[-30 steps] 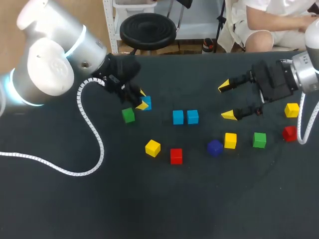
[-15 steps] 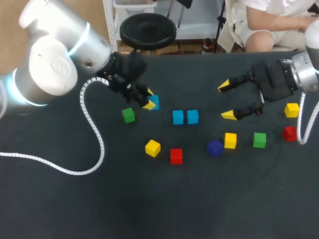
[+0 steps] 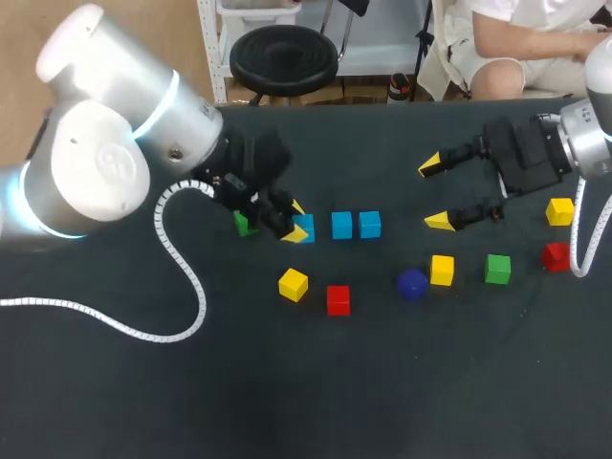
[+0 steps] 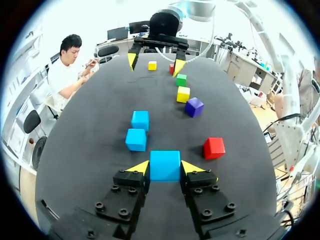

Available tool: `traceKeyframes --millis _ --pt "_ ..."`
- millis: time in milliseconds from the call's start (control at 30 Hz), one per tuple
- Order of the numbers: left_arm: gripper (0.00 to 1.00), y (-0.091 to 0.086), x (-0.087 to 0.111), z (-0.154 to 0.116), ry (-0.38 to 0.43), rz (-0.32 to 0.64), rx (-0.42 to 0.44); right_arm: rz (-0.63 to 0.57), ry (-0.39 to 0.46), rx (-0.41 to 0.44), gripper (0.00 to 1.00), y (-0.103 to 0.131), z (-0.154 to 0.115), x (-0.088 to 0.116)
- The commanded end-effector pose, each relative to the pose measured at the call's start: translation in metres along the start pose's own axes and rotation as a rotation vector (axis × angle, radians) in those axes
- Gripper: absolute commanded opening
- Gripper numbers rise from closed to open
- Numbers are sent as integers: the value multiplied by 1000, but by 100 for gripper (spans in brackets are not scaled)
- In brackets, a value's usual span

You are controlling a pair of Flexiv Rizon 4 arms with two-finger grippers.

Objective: Place the blue cubes, place green cubes on the blue cubes, place the yellow cubes on the green cubes, then place the red cubes on the yellow cubes, and place purple cube on the red cubes.

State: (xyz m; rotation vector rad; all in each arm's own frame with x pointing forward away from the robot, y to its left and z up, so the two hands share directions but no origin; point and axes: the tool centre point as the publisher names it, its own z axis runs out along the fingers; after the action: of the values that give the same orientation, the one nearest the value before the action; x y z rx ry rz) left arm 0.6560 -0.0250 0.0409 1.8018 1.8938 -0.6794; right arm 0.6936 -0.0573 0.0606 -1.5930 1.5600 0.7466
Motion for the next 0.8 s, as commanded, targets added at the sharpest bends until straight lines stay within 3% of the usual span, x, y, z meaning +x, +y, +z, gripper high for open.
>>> traceKeyframes --millis 33,167,800 --pt "0 8 -2 9 15 2 19 -1 -1 2 100 1 0 0" --pt "0 11 1 9 81 -21 2 -1 -1 2 100 1 0 0" --pt "0 12 0 10 76 -14 9 -1 -1 2 100 1 0 0"
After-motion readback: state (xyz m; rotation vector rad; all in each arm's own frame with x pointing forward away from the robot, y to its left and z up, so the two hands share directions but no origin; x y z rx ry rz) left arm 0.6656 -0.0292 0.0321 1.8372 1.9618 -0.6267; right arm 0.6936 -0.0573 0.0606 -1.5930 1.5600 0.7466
